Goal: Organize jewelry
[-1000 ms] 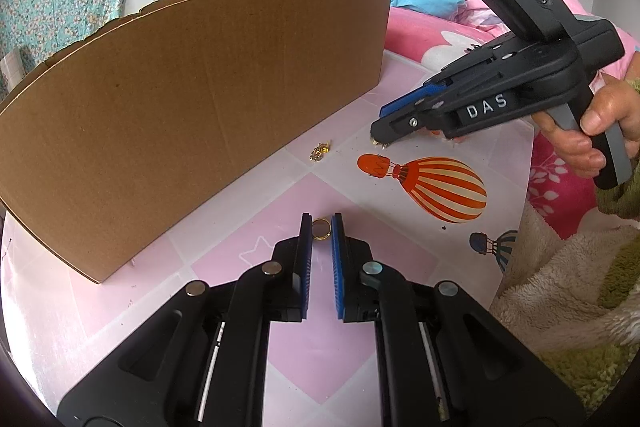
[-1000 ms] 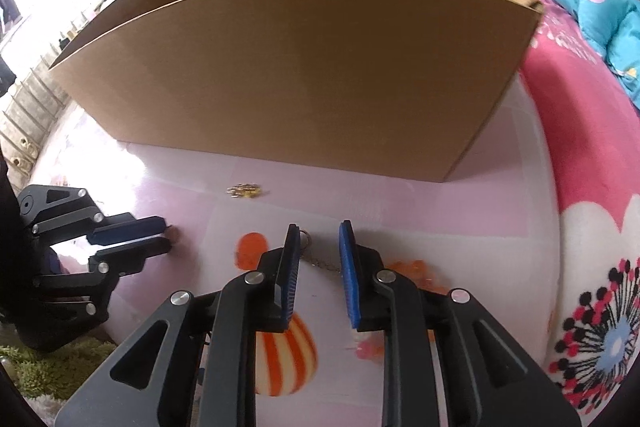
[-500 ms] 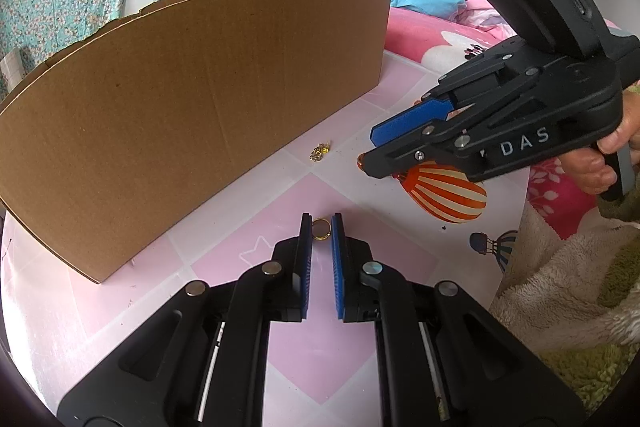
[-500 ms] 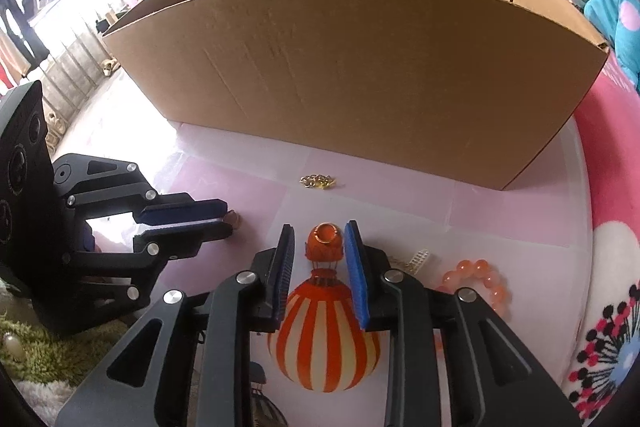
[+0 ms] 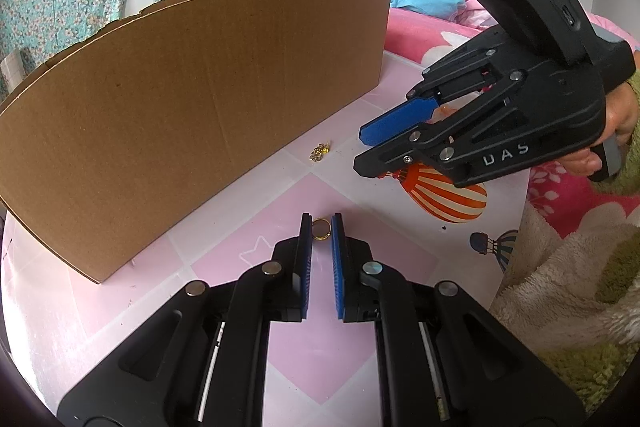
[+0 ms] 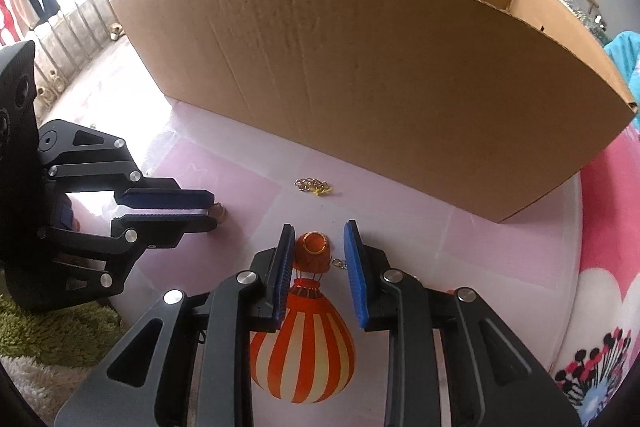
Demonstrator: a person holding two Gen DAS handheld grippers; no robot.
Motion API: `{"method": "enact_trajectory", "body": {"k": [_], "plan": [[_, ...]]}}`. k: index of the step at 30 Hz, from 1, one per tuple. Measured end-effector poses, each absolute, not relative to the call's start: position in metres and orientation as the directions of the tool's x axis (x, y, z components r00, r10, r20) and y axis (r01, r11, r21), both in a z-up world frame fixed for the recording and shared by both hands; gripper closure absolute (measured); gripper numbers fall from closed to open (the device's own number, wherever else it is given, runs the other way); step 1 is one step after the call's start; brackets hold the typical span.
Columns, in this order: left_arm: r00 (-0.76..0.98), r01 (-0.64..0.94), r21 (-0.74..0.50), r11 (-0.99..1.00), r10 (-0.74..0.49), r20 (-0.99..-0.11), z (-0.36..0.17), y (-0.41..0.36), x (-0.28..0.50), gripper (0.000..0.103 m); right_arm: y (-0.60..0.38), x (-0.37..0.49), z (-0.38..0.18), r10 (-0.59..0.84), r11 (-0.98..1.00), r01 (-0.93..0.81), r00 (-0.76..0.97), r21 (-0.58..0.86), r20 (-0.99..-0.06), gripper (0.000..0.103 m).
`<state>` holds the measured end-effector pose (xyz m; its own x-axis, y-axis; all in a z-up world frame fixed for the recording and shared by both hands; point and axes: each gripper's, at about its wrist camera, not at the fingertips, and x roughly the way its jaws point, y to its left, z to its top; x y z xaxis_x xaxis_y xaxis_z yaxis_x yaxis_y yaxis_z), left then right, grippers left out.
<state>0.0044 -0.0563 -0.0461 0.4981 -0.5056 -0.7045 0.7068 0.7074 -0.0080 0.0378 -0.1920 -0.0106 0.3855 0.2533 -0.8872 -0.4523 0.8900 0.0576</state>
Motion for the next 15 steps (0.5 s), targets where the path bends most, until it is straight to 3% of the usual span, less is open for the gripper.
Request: {"method": "enact_trajectory", "body": {"k": [1, 15], "plan": [[0.498, 0.707, -0.009, 0.707, -0.507, -0.704, -0.046, -0.056, 0.005, 0.094, -0.186, 0.035, -0.012, 0.253, 0.894, -0.443, 0.389, 0.061, -0.886, 0.09], [0.502, 0.707, -0.004, 0.707, -0.506, -0.702, -0.047, -0.057, 0.004, 0.094, -0.202, 0.027, -0.006, 0.258, 0.932, -0.35, 0.449, 0.097, -0.856, 0.091]]}}
